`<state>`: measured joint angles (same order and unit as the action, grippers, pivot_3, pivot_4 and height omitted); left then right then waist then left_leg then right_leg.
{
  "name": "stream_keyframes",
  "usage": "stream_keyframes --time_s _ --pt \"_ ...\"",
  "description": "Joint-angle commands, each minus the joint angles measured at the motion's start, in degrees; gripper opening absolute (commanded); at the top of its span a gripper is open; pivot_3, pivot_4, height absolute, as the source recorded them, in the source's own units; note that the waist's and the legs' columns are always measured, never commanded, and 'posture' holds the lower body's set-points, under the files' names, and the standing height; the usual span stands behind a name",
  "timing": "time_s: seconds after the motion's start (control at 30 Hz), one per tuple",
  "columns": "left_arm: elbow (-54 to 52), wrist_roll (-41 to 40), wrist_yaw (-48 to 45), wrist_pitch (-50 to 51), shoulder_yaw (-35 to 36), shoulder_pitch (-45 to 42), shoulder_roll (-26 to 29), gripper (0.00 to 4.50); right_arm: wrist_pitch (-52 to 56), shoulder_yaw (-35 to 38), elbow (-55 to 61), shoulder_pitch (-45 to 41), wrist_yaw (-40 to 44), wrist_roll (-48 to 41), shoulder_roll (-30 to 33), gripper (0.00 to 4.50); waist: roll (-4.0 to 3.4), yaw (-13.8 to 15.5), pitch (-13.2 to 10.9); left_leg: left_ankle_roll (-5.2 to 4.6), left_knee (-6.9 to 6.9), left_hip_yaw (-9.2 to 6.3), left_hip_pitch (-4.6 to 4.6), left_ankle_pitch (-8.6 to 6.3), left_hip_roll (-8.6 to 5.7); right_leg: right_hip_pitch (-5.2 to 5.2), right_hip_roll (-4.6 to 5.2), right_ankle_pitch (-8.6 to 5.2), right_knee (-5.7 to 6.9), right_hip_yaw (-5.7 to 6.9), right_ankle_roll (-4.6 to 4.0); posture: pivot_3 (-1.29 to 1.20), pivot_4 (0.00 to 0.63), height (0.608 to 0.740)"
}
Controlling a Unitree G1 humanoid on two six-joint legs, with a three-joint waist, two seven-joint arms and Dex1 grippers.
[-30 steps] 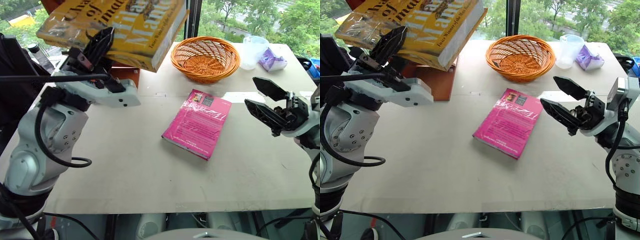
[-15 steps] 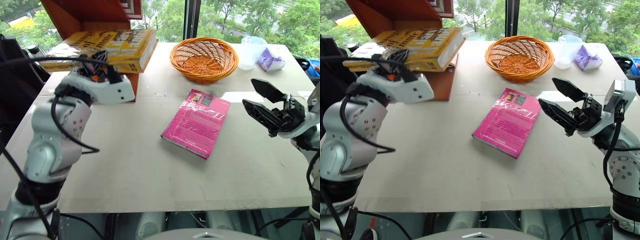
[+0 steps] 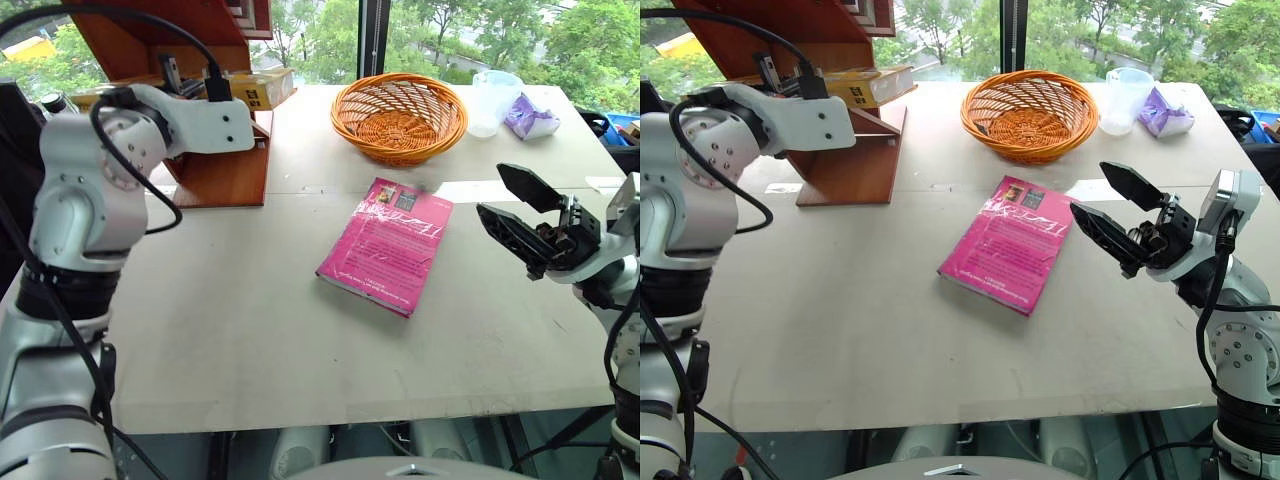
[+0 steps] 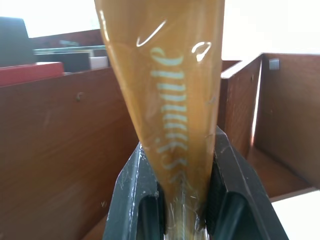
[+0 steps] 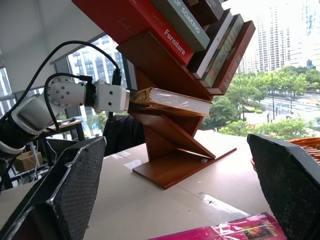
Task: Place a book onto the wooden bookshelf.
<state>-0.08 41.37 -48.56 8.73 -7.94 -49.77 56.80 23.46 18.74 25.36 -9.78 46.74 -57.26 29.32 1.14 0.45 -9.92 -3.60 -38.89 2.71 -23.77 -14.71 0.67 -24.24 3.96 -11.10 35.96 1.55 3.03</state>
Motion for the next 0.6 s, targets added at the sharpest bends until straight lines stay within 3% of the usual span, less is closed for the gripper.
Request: stream_keyframes --time_s 0.03,0.2,0.23,0.3,0.47,0.5,0.6 --pt "4.9 0.3 -0.8 -1.3 0.7 -3.6 3.7 0.43 -1.5 1.6 1.4 -0.6 0.5 -0.8 0.5 4.50 0.00 -0.2 0.0 0.00 0.00 0.01 0.01 0.00 0.00 0.00 0.00 0.00 0.02 -0.01 0.00 0.00 0.150 0.740" --pt "7.5 -0.8 -1.6 -0.6 -1.1 -5.5 2.1 0.43 -1.9 1.6 1.3 -0.4 0.9 -0.7 0.1 4.50 0.00 -1.1 0.0 0.01 -0.06 0.01 0.04 0.00 0.04 -0.02 -0.03 0.00 0.20 -0.01 0.00 0.00 0.150 0.740" --pt "7.8 -0.9 -1.5 -0.6 -1.4 -5.9 1.6 1.39 -1.9 1.5 1.3 -0.3 0.9 -0.8 0.1 4.50 0.00 -1.2 0.0 0.01 -0.13 0.01 0.06 0.00 0.04 -0.03 -0.04 -0.01 0.30 -0.03 0.00 0.00 0.150 0.740" --pt "8.1 -0.9 -1.4 -0.8 -2.0 -7.0 1.2 1.92 -1.7 1.5 1.4 -0.1 1.3 -1.2 0.4 4.50 0.00 -1.2 0.0 0.01 -0.21 0.01 0.06 0.00 0.06 -0.04 -0.05 -0.03 0.42 -0.03 0.02 0.00 0.150 0.740" --pt "8.3 -1.2 -1.2 -0.5 -2.0 -7.8 1.4 4.21 -1.5 2.3 0.8 0.0 2.0 -1.8 1.1 4.50 0.01 -0.8 0.0 0.01 -0.34 0.02 0.00 0.00 0.04 -0.05 0.00 -0.02 0.47 -0.06 0.01 0.00 0.150 0.740" --pt "8.1 -1.3 -1.1 -0.5 -1.8 -7.7 1.6 4.45 -1.4 2.3 0.9 0.2 2.0 -2.0 1.2 4.50 0.01 -0.8 0.0 0.00 -0.34 0.02 0.00 0.00 0.02 -0.05 0.02 -0.02 0.47 -0.06 0.01 0.00 0.150 0.740" --pt "7.2 -1.6 -0.2 -0.4 -0.7 -6.7 2.4 4.45 -0.9 2.0 1.7 1.3 2.0 -2.8 1.3 4.50 0.02 -0.4 0.0 0.00 -0.34 0.01 -0.03 0.00 0.00 -0.05 0.03 -0.02 0.45 -0.06 0.02 0.00 0.150 0.740"
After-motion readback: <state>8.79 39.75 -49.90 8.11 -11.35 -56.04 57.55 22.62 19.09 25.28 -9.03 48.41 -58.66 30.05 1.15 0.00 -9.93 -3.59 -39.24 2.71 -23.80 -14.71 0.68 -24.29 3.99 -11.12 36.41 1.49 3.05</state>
